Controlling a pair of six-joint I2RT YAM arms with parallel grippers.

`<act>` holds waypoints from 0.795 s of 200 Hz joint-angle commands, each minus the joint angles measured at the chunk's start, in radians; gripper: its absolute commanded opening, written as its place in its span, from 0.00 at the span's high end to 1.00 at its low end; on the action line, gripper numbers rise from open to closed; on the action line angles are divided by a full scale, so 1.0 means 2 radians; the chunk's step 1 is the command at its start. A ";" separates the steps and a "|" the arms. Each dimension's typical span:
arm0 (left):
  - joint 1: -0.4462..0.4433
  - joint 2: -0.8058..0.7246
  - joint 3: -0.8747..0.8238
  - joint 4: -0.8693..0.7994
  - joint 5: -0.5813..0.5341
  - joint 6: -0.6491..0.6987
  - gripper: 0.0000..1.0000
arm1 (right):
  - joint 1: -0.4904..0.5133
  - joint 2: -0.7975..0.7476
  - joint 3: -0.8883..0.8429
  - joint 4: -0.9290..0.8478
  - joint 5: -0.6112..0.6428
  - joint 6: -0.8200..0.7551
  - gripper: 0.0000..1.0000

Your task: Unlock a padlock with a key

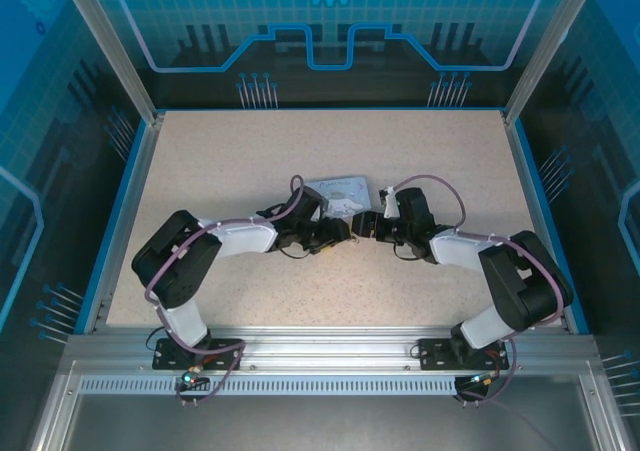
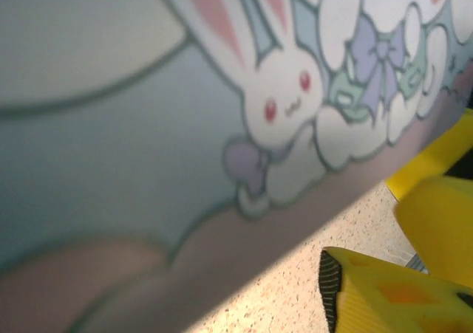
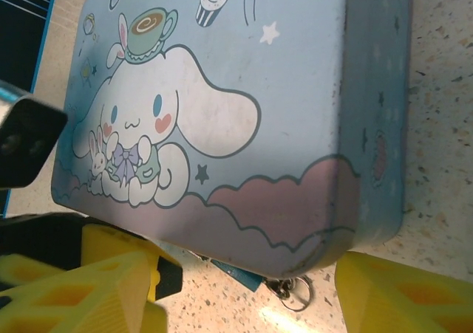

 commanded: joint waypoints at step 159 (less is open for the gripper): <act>0.050 -0.136 -0.040 -0.007 -0.075 0.021 0.01 | -0.001 0.021 0.036 0.002 -0.043 -0.022 0.34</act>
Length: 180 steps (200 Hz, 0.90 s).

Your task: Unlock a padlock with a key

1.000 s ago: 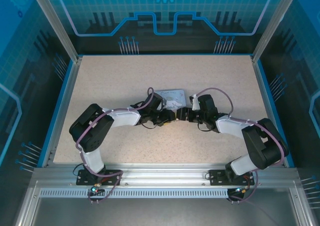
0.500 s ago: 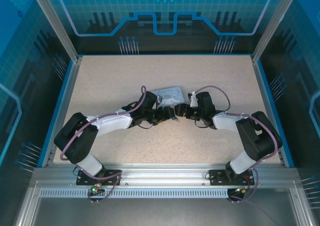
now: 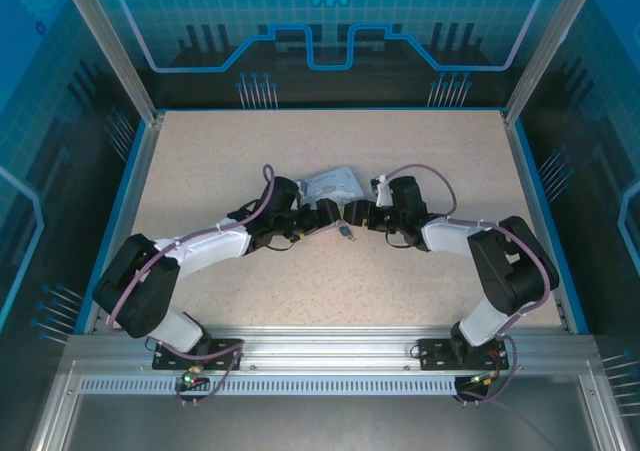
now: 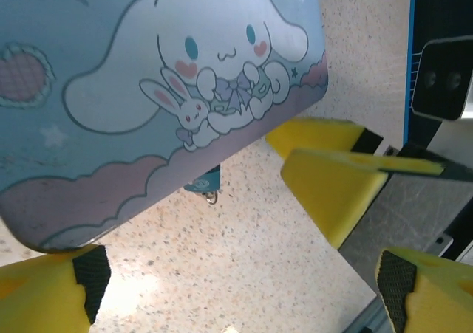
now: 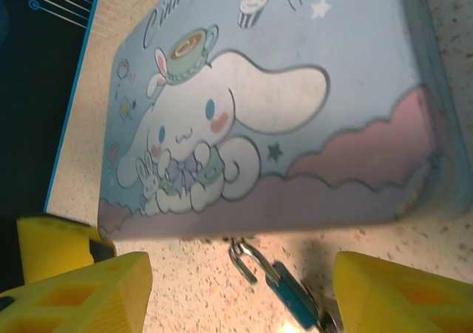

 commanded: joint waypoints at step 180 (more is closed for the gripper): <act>0.027 -0.105 -0.025 -0.025 -0.224 0.049 0.01 | 0.024 0.007 -0.005 -0.067 0.035 -0.108 0.45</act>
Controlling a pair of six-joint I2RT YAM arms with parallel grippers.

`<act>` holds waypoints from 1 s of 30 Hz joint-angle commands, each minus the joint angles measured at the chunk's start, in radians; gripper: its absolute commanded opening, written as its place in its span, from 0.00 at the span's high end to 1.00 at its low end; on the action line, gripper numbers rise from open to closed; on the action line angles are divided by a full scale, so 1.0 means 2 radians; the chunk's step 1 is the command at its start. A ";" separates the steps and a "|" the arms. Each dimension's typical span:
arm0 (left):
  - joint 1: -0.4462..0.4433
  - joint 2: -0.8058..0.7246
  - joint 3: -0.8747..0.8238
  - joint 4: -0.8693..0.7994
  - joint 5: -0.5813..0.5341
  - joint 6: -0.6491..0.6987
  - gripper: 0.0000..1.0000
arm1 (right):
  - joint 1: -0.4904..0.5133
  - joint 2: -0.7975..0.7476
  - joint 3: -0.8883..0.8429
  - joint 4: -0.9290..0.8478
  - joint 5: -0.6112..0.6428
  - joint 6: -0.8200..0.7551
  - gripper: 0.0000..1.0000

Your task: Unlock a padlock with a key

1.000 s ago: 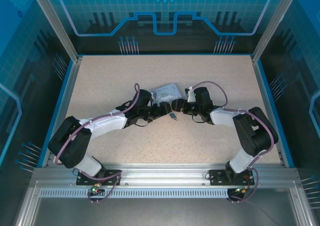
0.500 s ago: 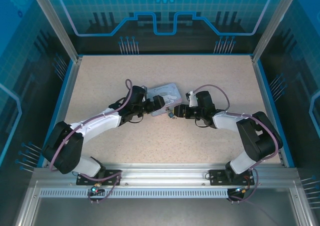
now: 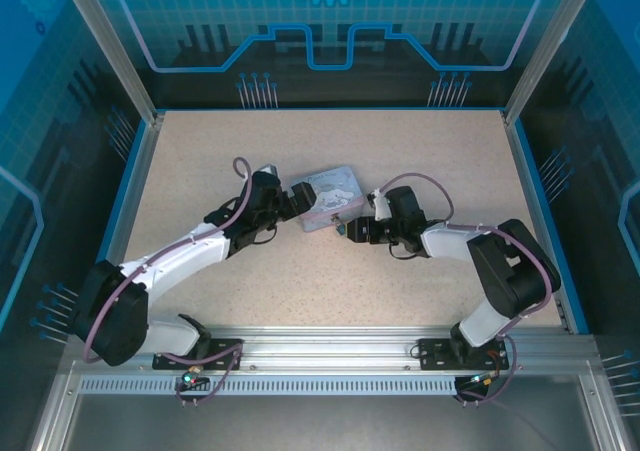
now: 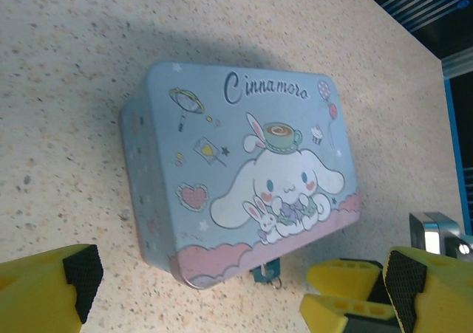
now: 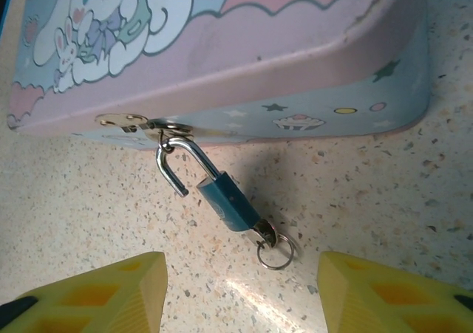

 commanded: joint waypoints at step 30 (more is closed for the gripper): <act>0.004 0.002 -0.001 0.019 -0.053 0.003 0.01 | 0.051 0.074 0.065 -0.046 0.068 -0.076 0.57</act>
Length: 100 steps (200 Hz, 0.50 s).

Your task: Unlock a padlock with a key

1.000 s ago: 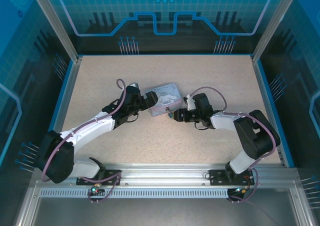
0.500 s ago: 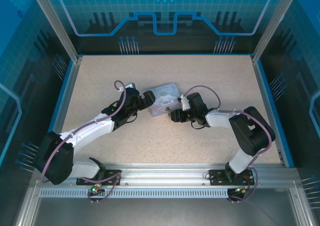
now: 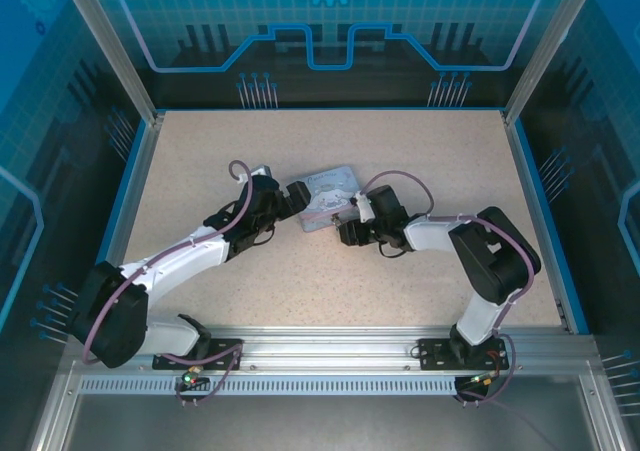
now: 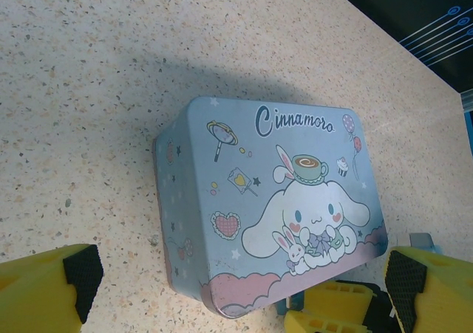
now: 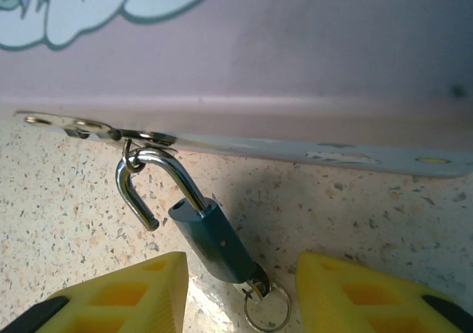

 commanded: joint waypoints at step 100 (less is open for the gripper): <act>0.004 0.006 0.030 -0.043 -0.050 0.013 0.01 | 0.012 0.020 0.020 -0.009 0.000 -0.003 0.57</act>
